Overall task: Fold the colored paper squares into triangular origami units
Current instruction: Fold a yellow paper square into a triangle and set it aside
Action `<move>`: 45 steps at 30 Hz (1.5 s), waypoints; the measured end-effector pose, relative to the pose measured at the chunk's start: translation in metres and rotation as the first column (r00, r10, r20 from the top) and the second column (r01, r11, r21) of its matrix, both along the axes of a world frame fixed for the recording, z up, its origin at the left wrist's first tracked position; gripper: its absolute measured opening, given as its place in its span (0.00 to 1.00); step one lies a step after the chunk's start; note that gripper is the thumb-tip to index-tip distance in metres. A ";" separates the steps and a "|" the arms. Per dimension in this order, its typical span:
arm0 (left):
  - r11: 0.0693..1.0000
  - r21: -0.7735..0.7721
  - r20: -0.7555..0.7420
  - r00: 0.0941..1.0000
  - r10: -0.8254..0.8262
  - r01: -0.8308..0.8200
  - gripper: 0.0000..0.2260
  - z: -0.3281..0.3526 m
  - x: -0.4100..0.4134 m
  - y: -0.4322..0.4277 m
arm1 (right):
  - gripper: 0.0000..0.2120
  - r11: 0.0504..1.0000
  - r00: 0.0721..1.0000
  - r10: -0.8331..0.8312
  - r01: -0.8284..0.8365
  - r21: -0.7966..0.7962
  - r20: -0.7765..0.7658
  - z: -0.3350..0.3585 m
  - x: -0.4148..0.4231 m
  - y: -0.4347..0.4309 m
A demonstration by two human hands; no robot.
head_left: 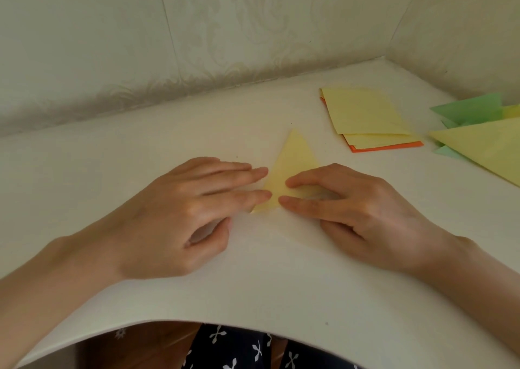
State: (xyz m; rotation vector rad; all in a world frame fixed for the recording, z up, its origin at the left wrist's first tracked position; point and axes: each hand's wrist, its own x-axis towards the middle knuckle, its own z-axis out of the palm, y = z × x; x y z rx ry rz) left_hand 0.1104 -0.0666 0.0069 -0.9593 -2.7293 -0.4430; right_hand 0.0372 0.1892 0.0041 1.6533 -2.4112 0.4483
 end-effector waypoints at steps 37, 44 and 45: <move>0.931 0.331 -0.038 0.983 0.178 -0.155 0.12 -0.001 -0.013 0.015 | 0.05 0.952 0.961 -0.116 0.179 -0.247 0.252 0.002 -0.004 -0.009; 0.556 0.730 0.477 0.879 0.002 -0.398 0.07 0.015 -0.006 0.037 | 0.09 0.907 0.988 -0.068 0.004 -0.421 -0.137 0.009 0.000 -0.012; 0.516 0.752 0.502 0.864 -0.045 -0.410 0.09 0.016 -0.006 0.039 | 0.09 0.908 0.982 -0.067 -0.014 -0.419 -0.177 0.008 0.000 -0.013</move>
